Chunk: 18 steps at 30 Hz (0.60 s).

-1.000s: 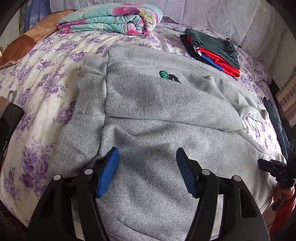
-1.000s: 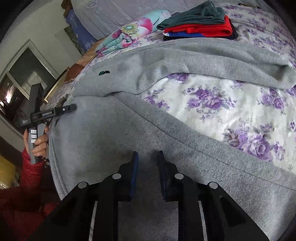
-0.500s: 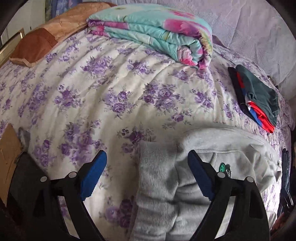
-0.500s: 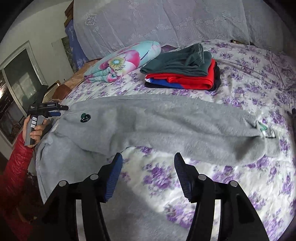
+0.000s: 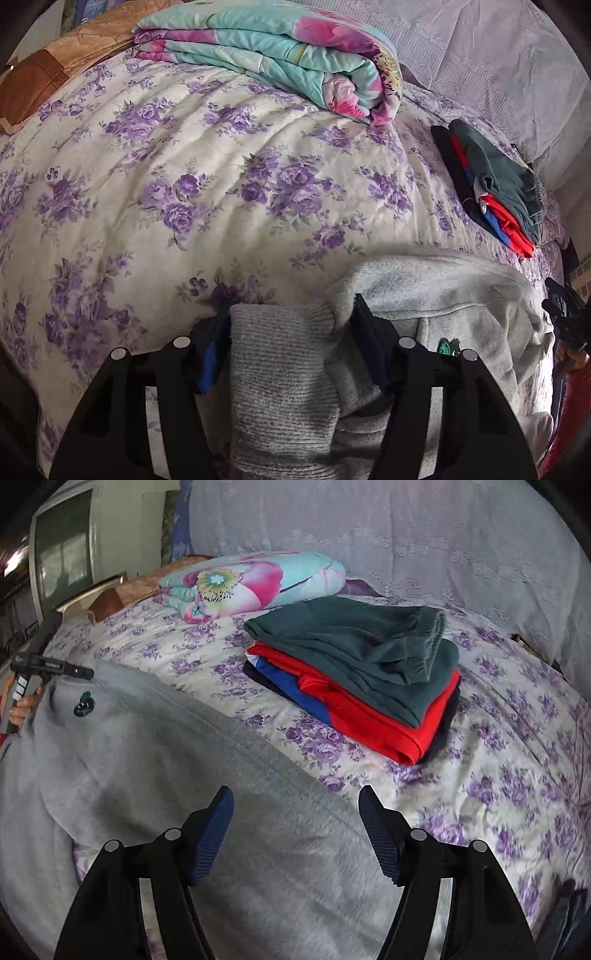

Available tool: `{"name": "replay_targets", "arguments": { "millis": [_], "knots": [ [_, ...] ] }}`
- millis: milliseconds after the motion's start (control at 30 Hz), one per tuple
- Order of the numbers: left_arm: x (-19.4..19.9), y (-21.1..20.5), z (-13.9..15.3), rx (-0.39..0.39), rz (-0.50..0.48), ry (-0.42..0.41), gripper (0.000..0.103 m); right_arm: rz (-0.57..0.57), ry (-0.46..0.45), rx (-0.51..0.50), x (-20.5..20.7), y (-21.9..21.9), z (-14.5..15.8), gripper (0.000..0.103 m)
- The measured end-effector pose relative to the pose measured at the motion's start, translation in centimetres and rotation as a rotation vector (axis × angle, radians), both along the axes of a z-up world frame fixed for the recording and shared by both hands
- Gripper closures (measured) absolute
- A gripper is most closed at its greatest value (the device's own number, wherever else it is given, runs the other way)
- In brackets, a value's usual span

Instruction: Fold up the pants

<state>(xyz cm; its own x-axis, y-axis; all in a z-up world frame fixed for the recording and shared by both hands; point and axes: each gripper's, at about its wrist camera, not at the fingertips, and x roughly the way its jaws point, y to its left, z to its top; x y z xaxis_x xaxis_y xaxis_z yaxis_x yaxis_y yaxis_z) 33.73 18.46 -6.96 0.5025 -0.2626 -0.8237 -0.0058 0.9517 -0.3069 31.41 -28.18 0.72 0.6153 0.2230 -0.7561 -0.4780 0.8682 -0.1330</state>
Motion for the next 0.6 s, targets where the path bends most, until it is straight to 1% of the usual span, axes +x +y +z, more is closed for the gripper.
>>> {"name": "replay_targets", "arguments": {
  "millis": [100,133,167,200,233,267,300,400,433,533,600],
  "knots": [
    [0.1,-0.1,0.1,0.010,-0.006,0.005,0.045,0.037,0.048,-0.062,2.1,0.9,-2.3,0.033],
    [0.2,-0.2,0.2,0.018,-0.013,0.007,0.047,0.050,0.062,-0.059,2.5,1.0,-2.9,0.036],
    [0.3,-0.3,0.3,0.026,-0.023,0.008,0.049,0.058,0.077,-0.035,2.6,1.0,-3.3,0.043],
    [0.4,-0.4,0.6,0.031,-0.030,0.011,0.051,0.060,0.088,-0.008,2.6,1.1,-3.5,0.059],
    [0.5,-0.5,0.8,0.036,-0.036,0.014,0.053,0.043,0.069,-0.013,2.2,1.3,-3.3,0.074],
    [0.5,-0.6,1.1,0.042,-0.039,0.013,0.054,0.036,0.043,-0.022,1.5,1.5,-2.8,0.086],
    [0.5,-0.8,1.5,0.050,-0.043,0.008,0.055,0.029,0.016,-0.022,0.6,1.6,-2.2,0.095],
    [-0.3,-1.1,3.2,0.087,-0.048,-0.035,0.058,0.001,-0.093,-0.015,-3.3,2.3,1.0,0.096],
    [-0.8,-1.1,4.0,0.085,-0.048,-0.056,0.058,-0.002,-0.134,-0.015,-4.8,2.5,2.3,0.096],
    [-2.7,-0.4,6.2,0.049,-0.041,-0.118,0.059,-0.006,-0.244,-0.027,-10.4,3.3,5.5,0.096],
    [-4.6,0.4,7.5,0.008,-0.033,-0.158,0.059,0.004,-0.290,-0.010,-14.7,3.7,6.7,0.096]
  ]
}}
